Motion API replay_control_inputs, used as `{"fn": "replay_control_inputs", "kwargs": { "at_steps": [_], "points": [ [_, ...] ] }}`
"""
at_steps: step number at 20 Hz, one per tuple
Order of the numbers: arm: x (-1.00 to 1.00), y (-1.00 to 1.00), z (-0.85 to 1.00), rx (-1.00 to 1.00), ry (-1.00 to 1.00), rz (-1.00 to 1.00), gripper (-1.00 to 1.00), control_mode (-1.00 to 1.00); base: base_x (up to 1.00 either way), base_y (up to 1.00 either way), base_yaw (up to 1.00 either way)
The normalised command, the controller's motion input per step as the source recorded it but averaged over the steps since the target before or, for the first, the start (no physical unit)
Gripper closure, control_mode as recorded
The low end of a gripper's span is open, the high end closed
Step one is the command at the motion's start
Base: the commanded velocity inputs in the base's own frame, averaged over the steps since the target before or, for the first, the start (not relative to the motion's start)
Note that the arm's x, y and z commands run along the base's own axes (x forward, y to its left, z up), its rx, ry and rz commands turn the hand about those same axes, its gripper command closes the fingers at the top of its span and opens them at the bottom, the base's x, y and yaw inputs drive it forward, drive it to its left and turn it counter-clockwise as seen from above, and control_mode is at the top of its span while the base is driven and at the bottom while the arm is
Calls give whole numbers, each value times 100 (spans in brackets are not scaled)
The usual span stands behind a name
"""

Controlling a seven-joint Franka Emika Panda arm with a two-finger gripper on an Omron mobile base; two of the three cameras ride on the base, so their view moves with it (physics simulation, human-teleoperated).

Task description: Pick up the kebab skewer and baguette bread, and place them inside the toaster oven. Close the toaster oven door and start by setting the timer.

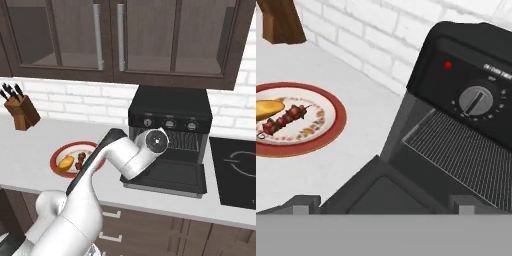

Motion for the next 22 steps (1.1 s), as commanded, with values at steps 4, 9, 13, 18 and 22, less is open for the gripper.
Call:
{"fn": "replay_control_inputs", "kwargs": {
  "at_steps": [4, 9, 13, 18, 22],
  "points": [
    [60, -80, -10, 0, 0, 19, -100, -100, 0, 0, 0],
    [66, -33, -24, 1, -4, 10, -100, -100, 0, 0, 0],
    [42, 0, -42, 5, -5, 0, -100, -100, 0, 0, 0],
    [24, 0, -48, 7, -11, 0, -100, -100, 0, 0, 0],
    [37, 0, -32, 1, -12, 0, -100, -100, 0, 0, 0]
  ]
}}
